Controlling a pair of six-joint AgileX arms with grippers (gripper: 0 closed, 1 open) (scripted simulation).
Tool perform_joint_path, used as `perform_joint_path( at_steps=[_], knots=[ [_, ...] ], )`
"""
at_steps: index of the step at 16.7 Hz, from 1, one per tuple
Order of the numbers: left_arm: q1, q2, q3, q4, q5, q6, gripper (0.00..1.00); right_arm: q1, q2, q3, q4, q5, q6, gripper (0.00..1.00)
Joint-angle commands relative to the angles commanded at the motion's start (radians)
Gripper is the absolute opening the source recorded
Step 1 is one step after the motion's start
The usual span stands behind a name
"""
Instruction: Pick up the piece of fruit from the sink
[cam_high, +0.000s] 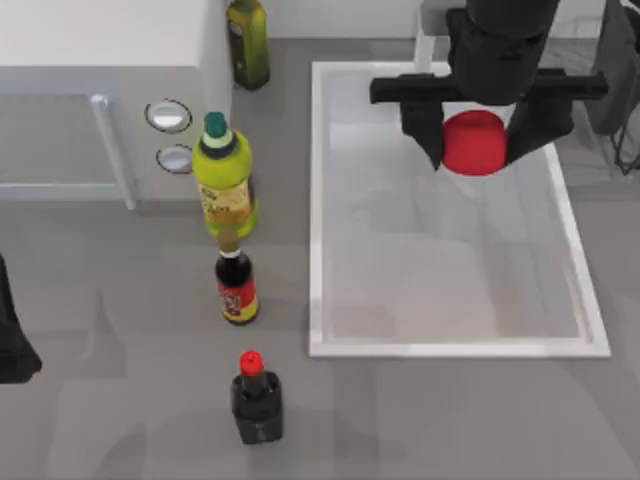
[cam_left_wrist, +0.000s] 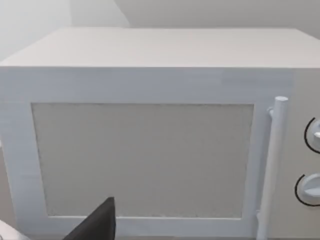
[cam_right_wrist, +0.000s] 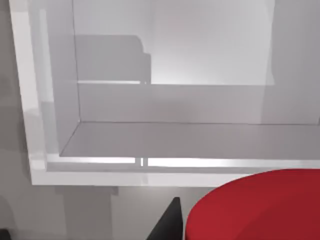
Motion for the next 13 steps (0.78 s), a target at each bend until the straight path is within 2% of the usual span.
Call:
perform_joint_path(
  at_steps=[4, 10, 13],
  knots=[
    [0.000, 0.000, 0.000, 0.000, 0.000, 0.000, 1.00, -0.107, -0.079, -0.112, 0.037, -0.005, -0.106, 0.00],
    [0.000, 0.000, 0.000, 0.000, 0.000, 0.000, 1.00, -0.420, -0.295, -0.481, 0.136, -0.019, -0.414, 0.00],
    [0.000, 0.000, 0.000, 0.000, 0.000, 0.000, 1.00, -0.530, -0.375, -0.594, 0.173, -0.025, -0.523, 0.00]
  ],
)
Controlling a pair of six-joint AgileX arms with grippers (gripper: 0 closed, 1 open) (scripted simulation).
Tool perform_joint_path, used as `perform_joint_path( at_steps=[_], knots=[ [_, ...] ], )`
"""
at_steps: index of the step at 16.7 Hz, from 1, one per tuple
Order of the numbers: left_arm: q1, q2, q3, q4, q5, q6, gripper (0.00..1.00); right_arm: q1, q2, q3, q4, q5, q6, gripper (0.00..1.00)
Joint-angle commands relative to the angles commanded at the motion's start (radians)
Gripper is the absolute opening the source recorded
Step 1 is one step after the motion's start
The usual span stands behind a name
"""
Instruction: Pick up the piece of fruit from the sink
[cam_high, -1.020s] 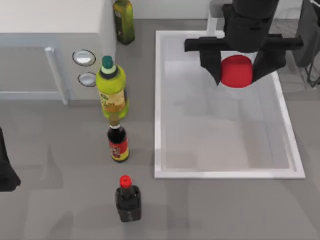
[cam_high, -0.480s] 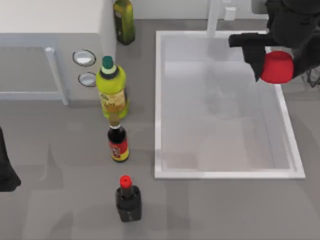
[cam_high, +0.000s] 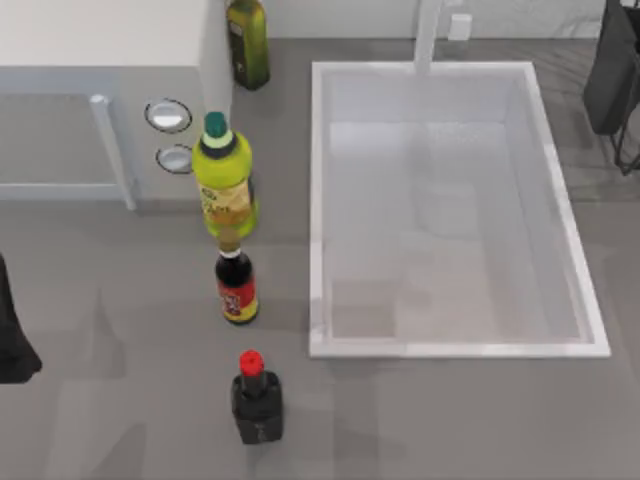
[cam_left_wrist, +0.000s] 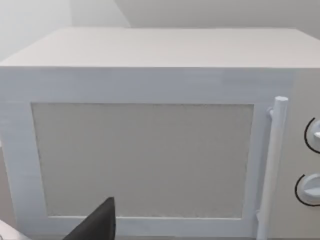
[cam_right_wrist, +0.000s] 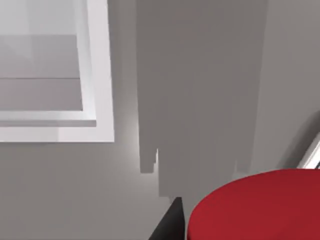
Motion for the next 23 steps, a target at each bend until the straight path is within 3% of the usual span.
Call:
perform_joint_path(
  at_steps=[7, 15, 21, 23],
  knots=[
    [0.000, 0.000, 0.000, 0.000, 0.000, 0.000, 1.00, -0.018, -0.011, -0.035, 0.021, 0.000, -0.019, 0.00],
    [0.000, 0.000, 0.000, 0.000, 0.000, 0.000, 1.00, -0.017, 0.040, -0.330, 0.383, -0.001, -0.017, 0.00],
    [0.000, 0.000, 0.000, 0.000, 0.000, 0.000, 1.00, -0.017, 0.052, -0.377, 0.433, -0.001, -0.016, 0.00],
    [0.000, 0.000, 0.000, 0.000, 0.000, 0.000, 1.00, -0.017, 0.052, -0.377, 0.433, -0.001, -0.016, 0.15]
  ],
)
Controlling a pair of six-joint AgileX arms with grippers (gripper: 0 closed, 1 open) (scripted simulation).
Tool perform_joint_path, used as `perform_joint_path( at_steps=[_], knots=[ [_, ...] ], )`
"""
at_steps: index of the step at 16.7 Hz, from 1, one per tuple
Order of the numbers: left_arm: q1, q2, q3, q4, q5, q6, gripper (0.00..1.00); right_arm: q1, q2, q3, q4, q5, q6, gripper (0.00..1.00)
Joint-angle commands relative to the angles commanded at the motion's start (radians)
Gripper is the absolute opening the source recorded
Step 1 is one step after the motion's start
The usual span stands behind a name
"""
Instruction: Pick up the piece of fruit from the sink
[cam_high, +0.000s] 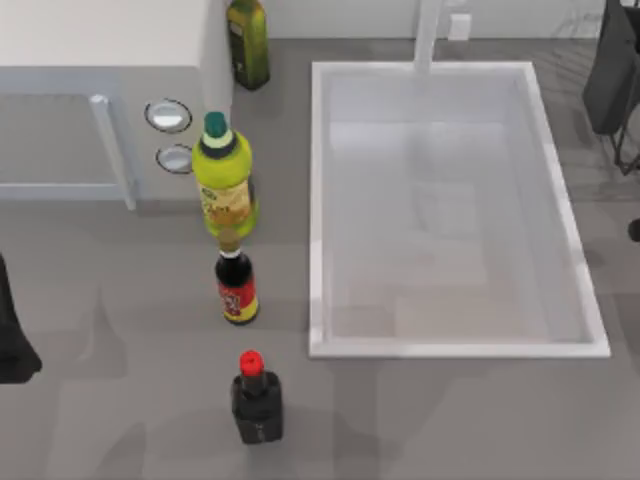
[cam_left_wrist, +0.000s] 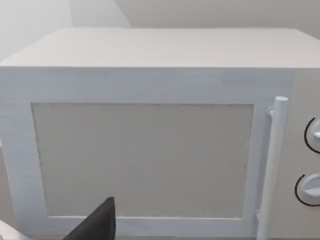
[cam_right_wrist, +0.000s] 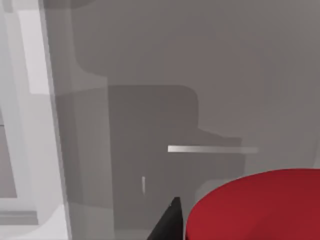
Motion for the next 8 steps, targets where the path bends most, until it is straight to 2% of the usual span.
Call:
perform_joint_path(
  at_steps=[8],
  knots=[
    [0.000, 0.000, 0.000, 0.000, 0.000, 0.000, 1.00, 0.000, 0.000, 0.000, 0.000, 0.000, 0.000, 0.75]
  ],
)
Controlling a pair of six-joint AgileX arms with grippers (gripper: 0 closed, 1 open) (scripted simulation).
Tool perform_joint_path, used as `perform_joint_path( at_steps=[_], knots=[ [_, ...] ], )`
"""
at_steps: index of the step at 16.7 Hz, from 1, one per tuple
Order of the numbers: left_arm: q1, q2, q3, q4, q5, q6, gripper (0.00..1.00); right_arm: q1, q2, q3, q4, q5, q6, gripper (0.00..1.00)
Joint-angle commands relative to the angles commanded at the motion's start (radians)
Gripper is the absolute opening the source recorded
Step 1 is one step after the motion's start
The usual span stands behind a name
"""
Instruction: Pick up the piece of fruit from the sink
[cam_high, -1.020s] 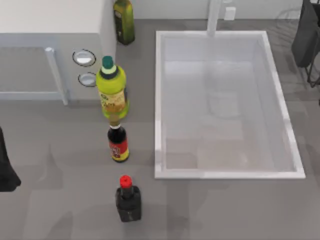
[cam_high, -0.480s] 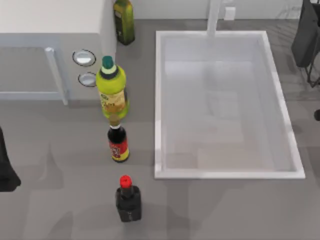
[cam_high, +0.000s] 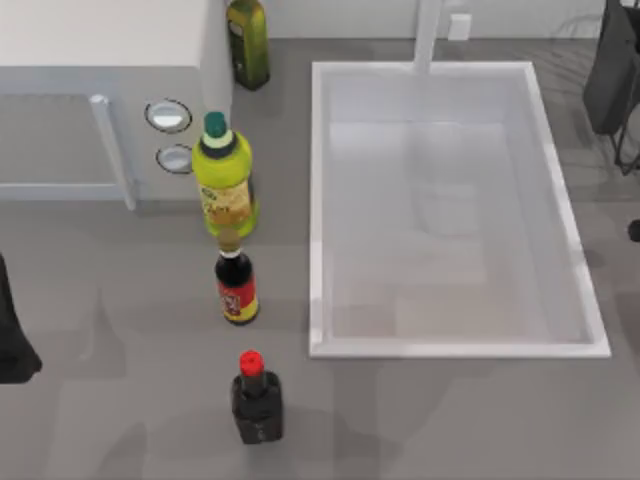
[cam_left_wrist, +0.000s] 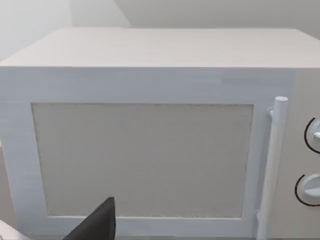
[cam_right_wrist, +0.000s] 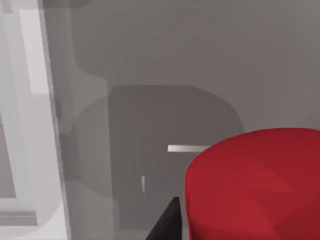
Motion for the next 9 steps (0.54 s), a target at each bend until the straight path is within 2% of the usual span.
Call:
perform_joint_path(
  at_steps=[3, 9],
  knots=[
    [0.000, 0.000, 0.000, 0.000, 0.000, 0.000, 1.00, 0.000, 0.000, 0.000, 0.000, 0.000, 0.000, 0.98],
    [0.000, 0.000, 0.000, 0.000, 0.000, 0.000, 1.00, 0.000, 0.000, 0.000, 0.000, 0.000, 0.000, 1.00]
  ],
)
